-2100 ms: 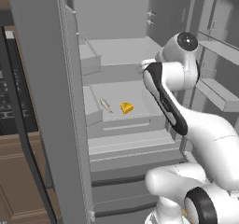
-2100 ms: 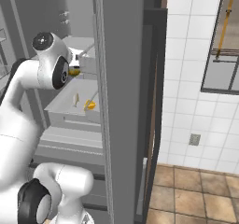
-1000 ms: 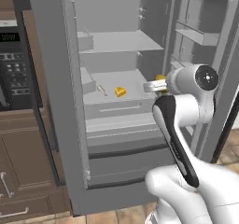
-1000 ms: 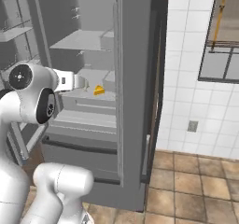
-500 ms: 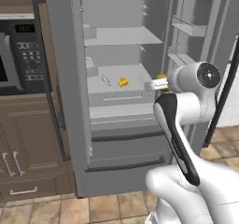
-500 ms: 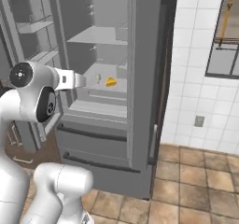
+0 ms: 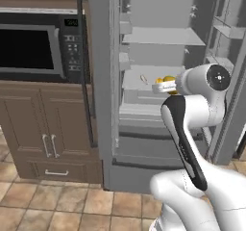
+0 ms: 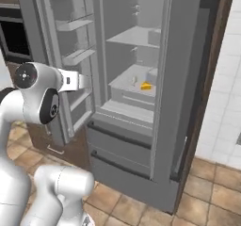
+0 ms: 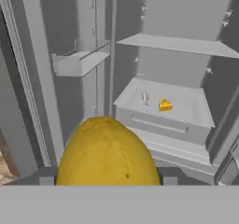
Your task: Take the cheese, fish, and lemon from the fridge and place them on the plate on the dining counter to create an appetizer plate.
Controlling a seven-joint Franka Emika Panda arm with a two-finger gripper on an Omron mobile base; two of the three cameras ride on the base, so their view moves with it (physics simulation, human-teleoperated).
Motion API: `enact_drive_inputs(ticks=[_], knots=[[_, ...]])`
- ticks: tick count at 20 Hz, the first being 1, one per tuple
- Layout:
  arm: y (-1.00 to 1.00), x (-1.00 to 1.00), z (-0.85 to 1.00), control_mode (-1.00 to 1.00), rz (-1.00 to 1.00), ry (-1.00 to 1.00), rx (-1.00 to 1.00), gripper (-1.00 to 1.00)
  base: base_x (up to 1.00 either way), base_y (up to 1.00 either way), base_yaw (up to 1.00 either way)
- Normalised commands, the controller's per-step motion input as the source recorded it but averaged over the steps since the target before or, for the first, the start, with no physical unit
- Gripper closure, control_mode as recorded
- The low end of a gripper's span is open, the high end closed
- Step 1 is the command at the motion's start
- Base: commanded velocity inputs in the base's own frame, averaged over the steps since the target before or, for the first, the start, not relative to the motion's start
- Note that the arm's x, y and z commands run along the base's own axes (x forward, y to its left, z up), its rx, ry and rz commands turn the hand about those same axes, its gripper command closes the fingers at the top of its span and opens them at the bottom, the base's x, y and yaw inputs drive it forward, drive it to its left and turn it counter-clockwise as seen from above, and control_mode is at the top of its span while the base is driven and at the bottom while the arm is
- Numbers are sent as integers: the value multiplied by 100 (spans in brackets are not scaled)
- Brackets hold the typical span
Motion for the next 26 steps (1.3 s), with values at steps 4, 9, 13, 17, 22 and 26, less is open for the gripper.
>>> enact_drive_inputs(ticks=[4,9,13,17,22,26], knots=[[0,0,0,100,0,0,0,100,-34,0,59],[0,0,0,100,0,0,0,100,-44,-5,65],[0,0,0,100,0,0,0,100,-49,-11,66],[0,0,0,100,0,0,0,100,-43,-11,67],[0,0,0,100,0,0,0,100,-33,-10,68],[0,0,0,100,0,0,0,100,-18,-20,66]])
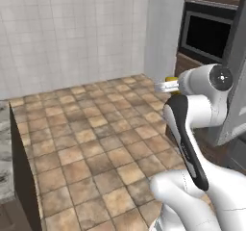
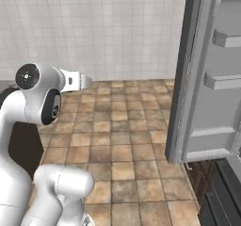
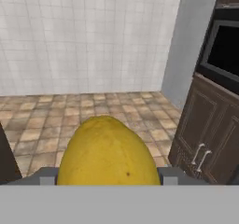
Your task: Take the cheese, fish, and lemon from the fridge and place them on the plate on the dining counter to create an appetizer plate.
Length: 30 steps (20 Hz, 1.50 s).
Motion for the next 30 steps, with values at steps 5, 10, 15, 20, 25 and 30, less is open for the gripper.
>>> enact_drive_inputs(ticks=[5,10,15,20,25,30], knots=[[0,0,0,100,0,0,0,100,-5,-27,63],[0,0,0,100,0,0,0,100,-3,-32,60],[0,0,0,100,0,0,0,100,4,-39,52],[0,0,0,100,0,0,0,100,40,-42,42],[0,0,0,100,0,0,0,100,82,-48,33],[0,0,0,100,0,0,0,100,99,-65,24]])
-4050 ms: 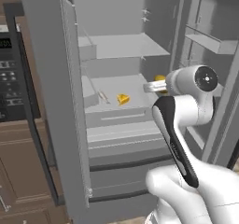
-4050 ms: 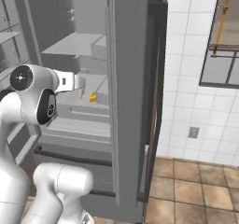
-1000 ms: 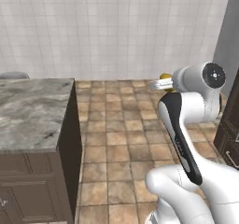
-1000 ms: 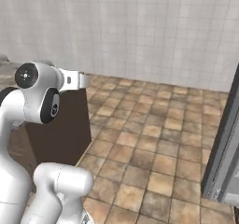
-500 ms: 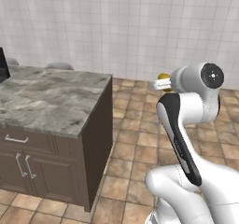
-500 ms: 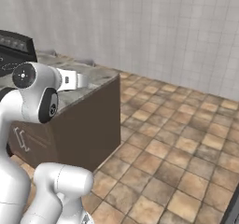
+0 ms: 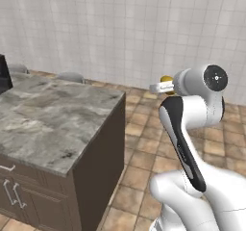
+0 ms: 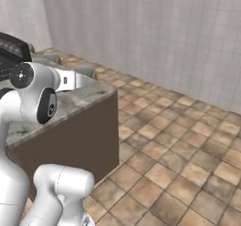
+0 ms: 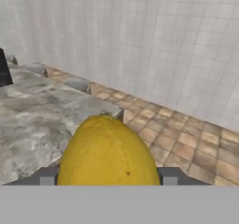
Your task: Take the cheese, fish, and lemon from the fridge and place them on the plate on the dining counter to create an appetizer plate.
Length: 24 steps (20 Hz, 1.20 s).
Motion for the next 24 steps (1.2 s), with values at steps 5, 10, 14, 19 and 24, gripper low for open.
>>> enact_drive_inputs(ticks=[5,10,14,19,24], knots=[[0,0,0,100,0,0,0,100,100,-83,16],[0,0,0,100,0,0,0,100,100,-97,11],[0,0,0,100,0,0,0,100,100,-96,10],[0,0,0,100,0,0,0,100,100,-87,15],[0,0,0,100,0,0,0,100,100,-81,22]])
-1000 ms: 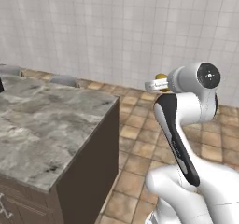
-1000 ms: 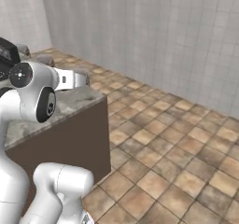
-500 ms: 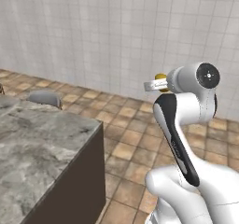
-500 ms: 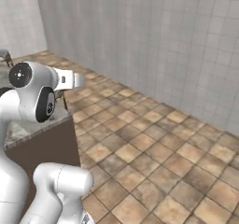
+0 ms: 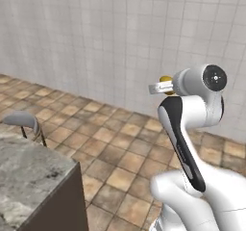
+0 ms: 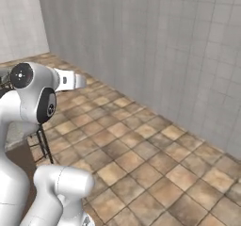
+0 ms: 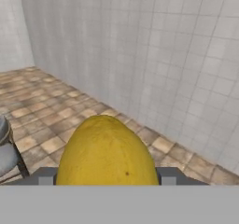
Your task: Take the cheese, fish, and lemon from the fridge and place them on the plate on the dining counter to create an appetizer plate.
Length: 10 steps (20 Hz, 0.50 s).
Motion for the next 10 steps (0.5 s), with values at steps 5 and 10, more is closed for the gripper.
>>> enact_drive_inputs(ticks=[5,10], knots=[[0,0,0,100,0,0,0,100,100,-66,34],[0,0,0,100,0,0,0,100,100,-52,47]])
